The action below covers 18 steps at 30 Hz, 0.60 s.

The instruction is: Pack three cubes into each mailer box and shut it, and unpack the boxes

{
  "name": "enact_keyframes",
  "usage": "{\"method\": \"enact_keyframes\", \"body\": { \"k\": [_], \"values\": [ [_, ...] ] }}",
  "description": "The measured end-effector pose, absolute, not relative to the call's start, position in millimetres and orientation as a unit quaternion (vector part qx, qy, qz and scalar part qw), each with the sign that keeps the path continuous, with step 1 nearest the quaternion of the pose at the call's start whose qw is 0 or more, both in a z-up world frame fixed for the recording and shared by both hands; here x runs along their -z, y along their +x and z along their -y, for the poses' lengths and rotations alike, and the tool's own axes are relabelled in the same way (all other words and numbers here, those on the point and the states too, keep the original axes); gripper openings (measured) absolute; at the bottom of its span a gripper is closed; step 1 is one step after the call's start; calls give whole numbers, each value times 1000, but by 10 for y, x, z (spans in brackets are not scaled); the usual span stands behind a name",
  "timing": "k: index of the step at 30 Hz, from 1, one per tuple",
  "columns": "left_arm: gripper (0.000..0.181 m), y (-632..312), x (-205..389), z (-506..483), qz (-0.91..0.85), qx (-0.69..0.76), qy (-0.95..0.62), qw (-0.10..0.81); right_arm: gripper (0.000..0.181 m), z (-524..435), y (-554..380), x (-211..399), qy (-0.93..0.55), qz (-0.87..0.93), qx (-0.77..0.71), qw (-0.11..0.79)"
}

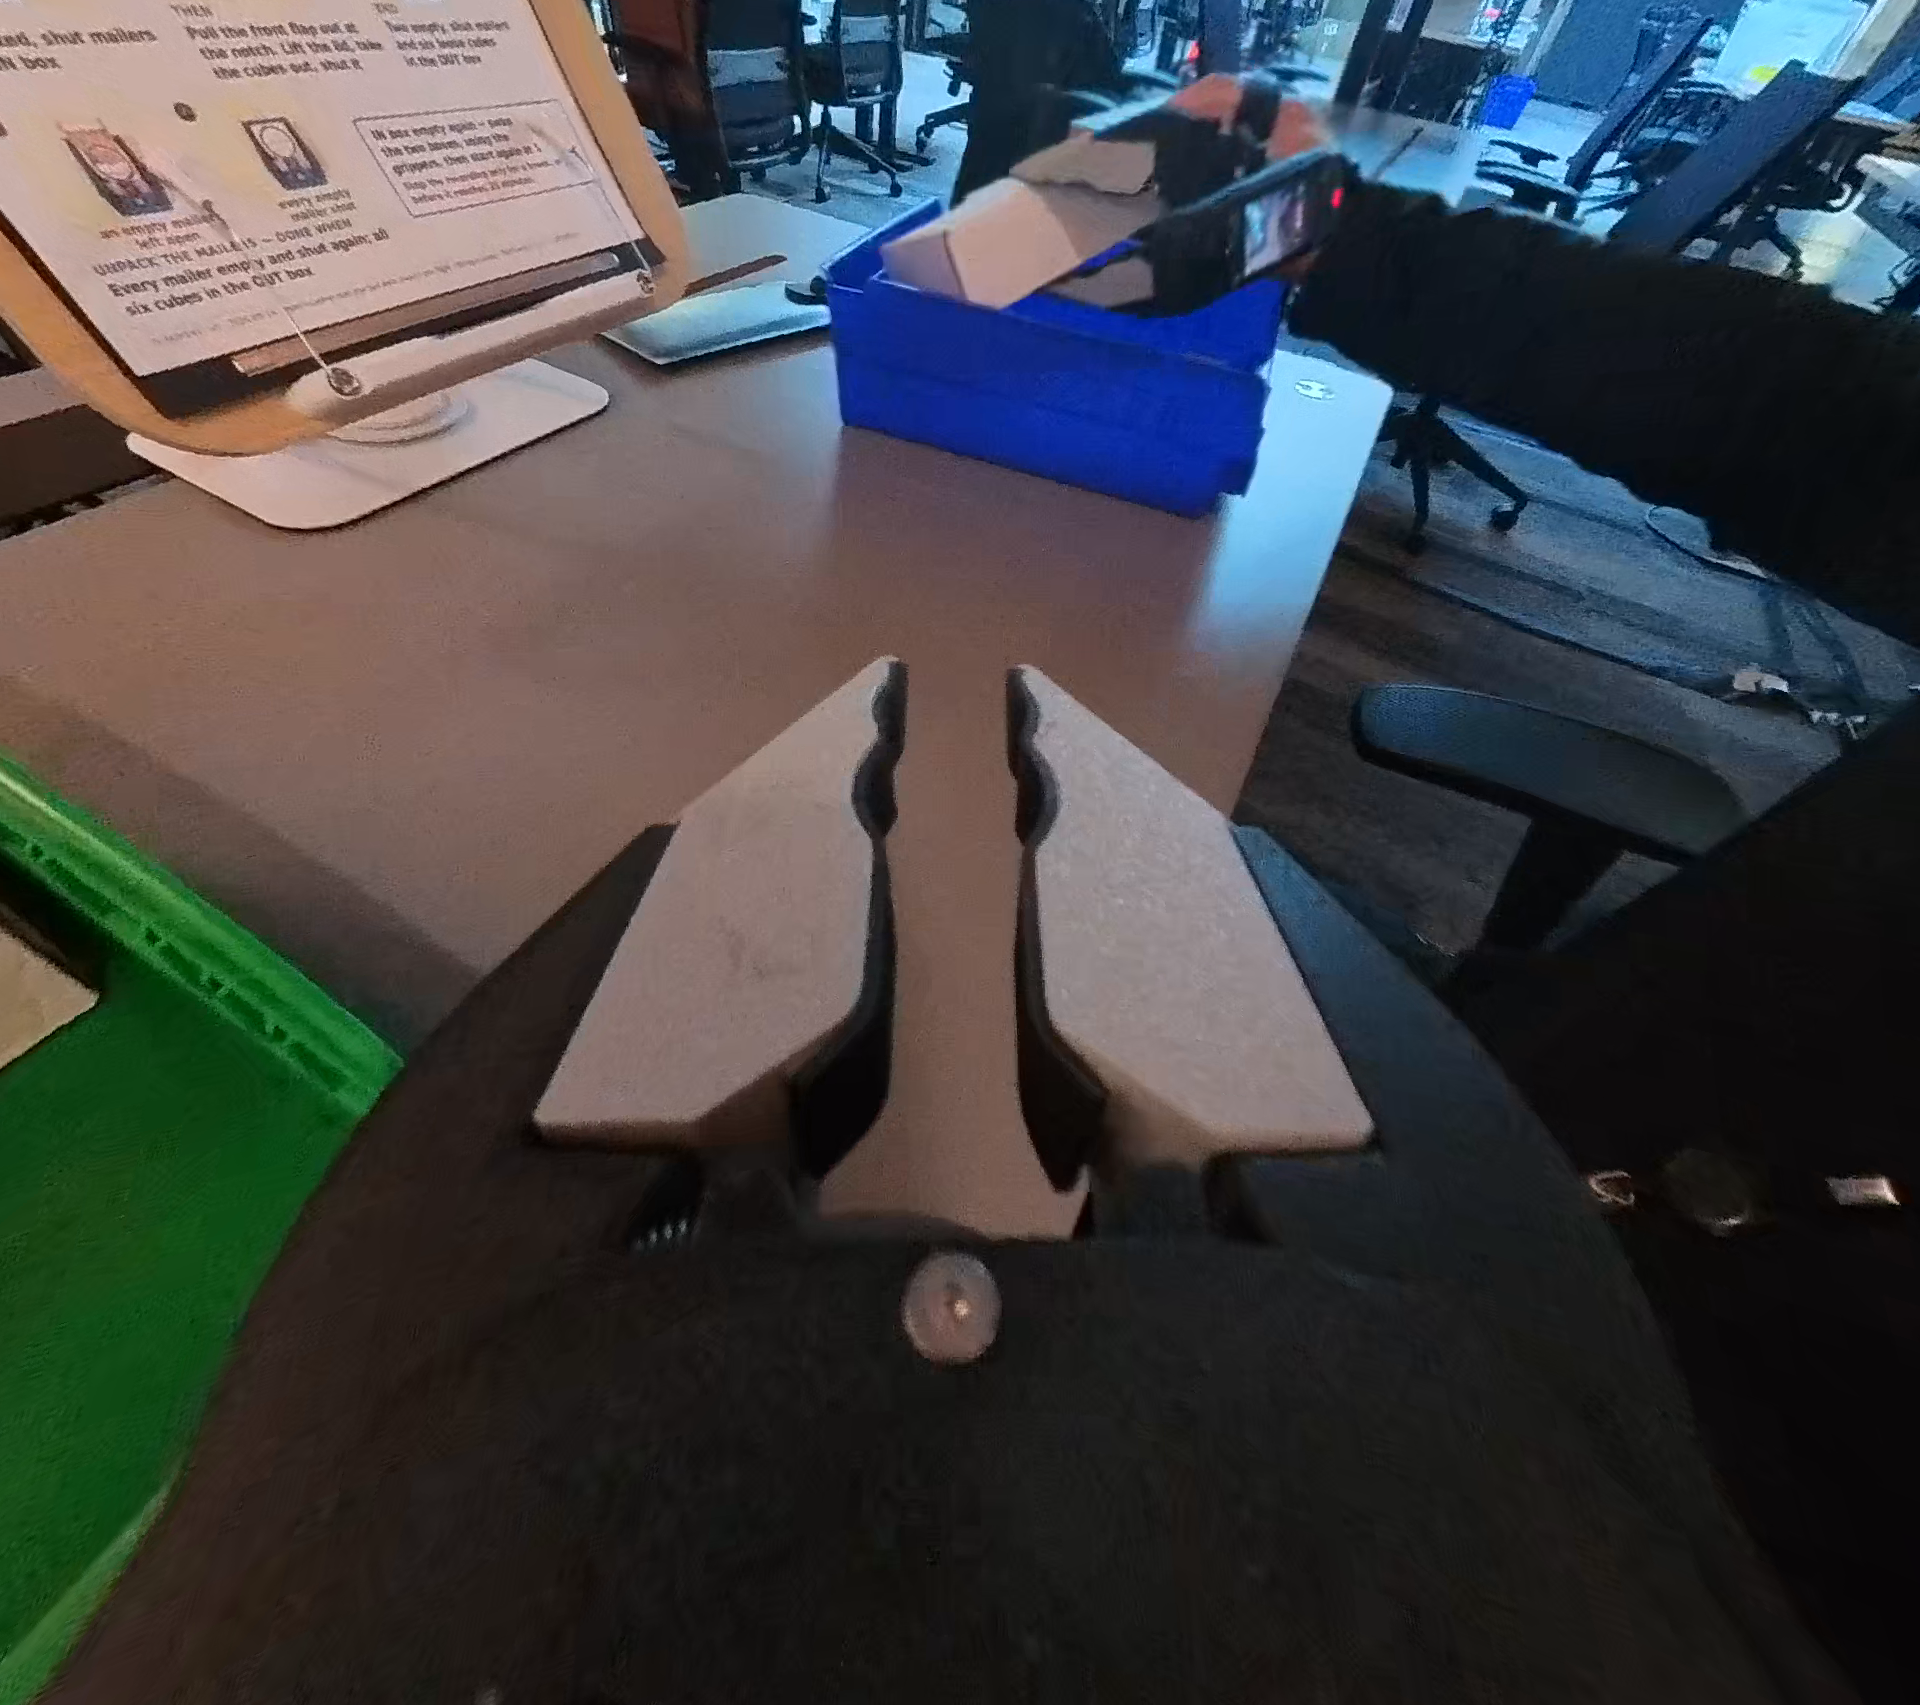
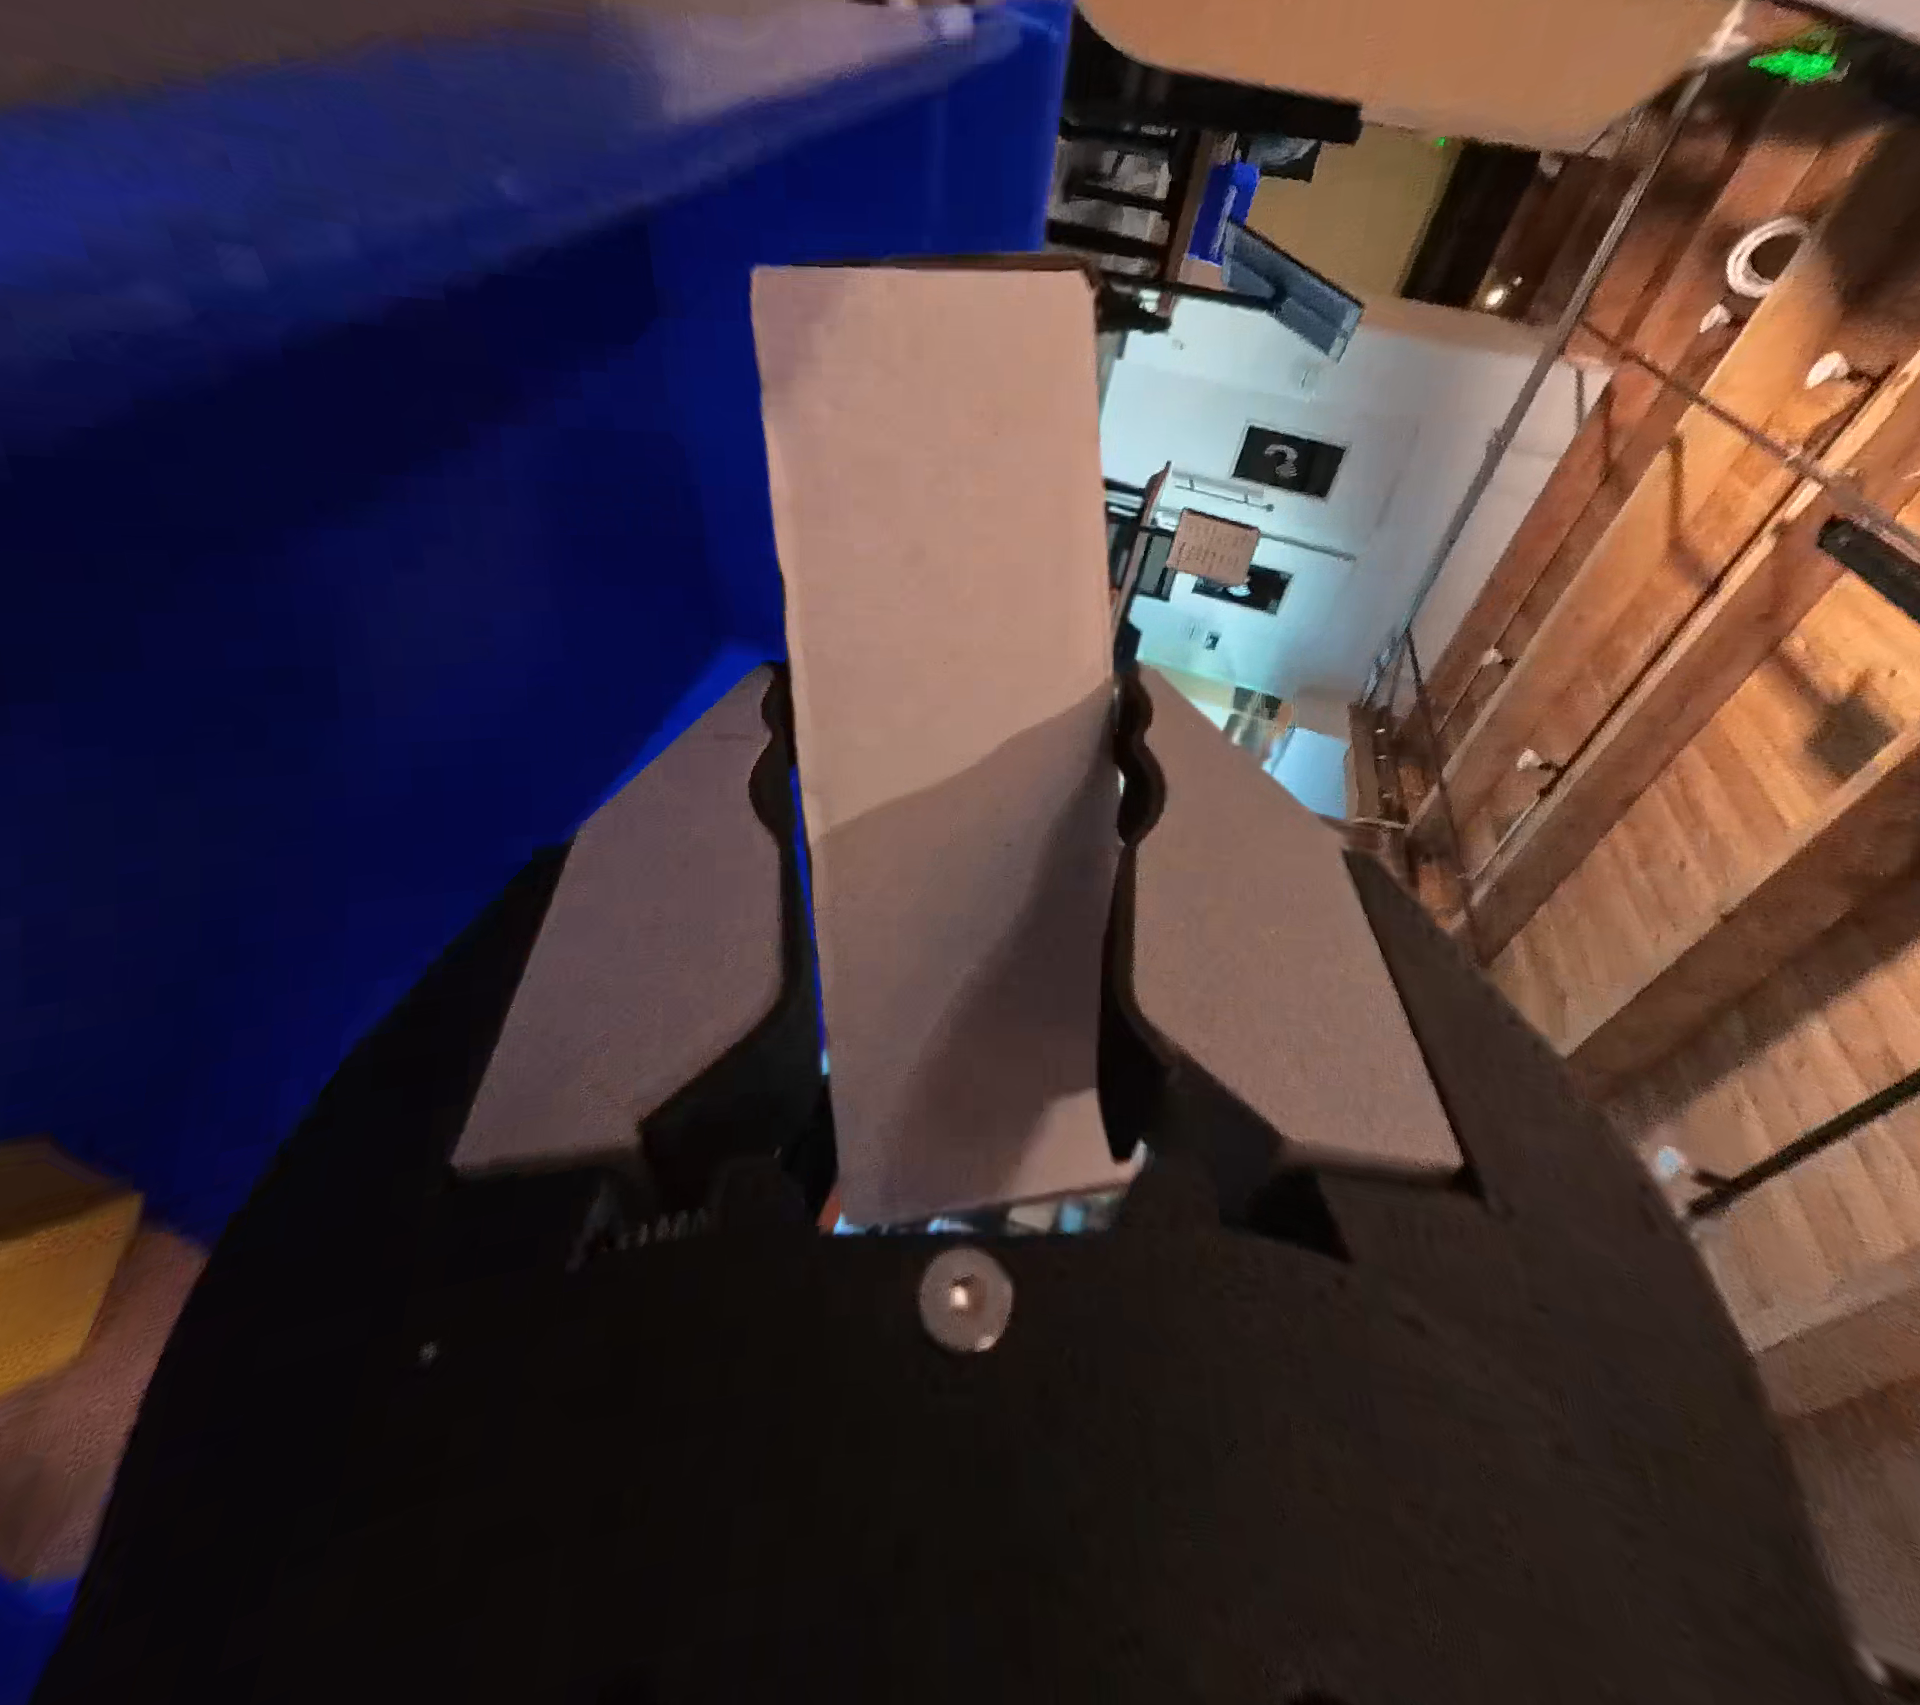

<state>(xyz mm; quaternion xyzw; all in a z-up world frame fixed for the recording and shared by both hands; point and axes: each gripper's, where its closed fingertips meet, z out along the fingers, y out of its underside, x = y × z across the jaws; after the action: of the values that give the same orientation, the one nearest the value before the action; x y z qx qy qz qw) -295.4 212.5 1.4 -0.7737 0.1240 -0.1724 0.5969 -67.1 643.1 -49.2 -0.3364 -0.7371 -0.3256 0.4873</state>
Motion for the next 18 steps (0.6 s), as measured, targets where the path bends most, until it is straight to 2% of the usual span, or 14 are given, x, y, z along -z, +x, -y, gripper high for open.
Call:
{"method": "enact_keyframes", "body": {
  "k": [3, 7, 11, 16, 18],
  "values": [
    [17, -2962, 35, -2180, -123, 176, -776, 593, 60, -6478, -816, 645, -326, 745, 314, 490],
    [18, -2926, 101, -2168, -135, 200, -777, 582, 78, -6540, -573, 1090, -372, 794, 286, 387],
    [18, -2971, 179, -2179, -129, 211, -779, 576, 84, -6497, -327, 992, -402, 791, 285, 362],
    [18, -2953, 382, -2301, -121, 248, -787, 552, 108, -6741, 174, 988, -465, 770, 332, 282],
    [18, -2917, 460, -2365, -123, 262, -790, 541, 108, -6851, 268, 995, -444, 773, 363, 273]
  ]
}}
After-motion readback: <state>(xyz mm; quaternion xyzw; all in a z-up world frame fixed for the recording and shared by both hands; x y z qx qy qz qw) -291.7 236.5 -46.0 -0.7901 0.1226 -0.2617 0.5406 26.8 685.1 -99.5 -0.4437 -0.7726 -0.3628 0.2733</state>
